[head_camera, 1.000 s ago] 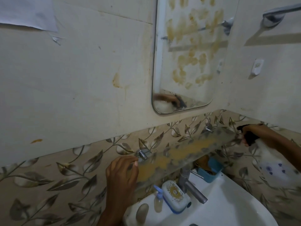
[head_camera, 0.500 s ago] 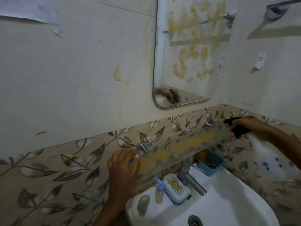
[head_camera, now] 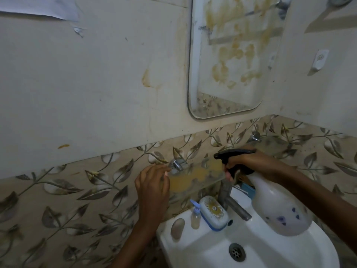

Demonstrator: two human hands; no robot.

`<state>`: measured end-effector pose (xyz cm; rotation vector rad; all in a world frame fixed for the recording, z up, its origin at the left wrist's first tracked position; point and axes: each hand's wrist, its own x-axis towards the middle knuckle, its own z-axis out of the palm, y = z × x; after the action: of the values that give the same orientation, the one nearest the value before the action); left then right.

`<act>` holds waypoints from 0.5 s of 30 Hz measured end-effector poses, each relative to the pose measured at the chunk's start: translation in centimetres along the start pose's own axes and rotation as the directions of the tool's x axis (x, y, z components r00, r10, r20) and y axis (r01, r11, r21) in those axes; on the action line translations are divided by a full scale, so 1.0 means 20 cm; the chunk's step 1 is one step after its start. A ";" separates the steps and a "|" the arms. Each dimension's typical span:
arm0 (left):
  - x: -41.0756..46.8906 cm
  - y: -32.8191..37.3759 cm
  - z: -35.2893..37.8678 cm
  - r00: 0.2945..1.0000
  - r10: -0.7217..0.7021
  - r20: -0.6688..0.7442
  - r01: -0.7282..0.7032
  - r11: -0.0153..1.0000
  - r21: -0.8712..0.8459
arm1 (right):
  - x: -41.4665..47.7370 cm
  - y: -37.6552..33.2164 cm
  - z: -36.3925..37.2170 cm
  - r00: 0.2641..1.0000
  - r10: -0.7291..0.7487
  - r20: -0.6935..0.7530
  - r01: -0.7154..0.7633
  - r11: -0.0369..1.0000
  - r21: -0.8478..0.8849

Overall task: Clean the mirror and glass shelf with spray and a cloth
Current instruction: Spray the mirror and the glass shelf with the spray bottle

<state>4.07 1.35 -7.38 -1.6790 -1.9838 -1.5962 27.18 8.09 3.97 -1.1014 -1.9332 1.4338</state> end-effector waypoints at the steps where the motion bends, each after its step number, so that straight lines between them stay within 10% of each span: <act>1: 0.00 0.00 0.00 1.000 -0.002 0.000 0.002 1.000 0.007 | 0.00 0.01 0.04 1.000 -0.010 0.006 0.010 1.000 0.012; 15: 0.00 0.01 -0.01 1.000 0.010 0.018 -0.011 0.999 0.047 | 0.04 0.18 0.01 0.998 0.015 -0.069 -0.017 0.999 -0.041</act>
<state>4.10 1.11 -7.24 -1.6892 -2.0007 -1.5242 27.60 9.07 0.48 -1.1721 -1.9183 1.3517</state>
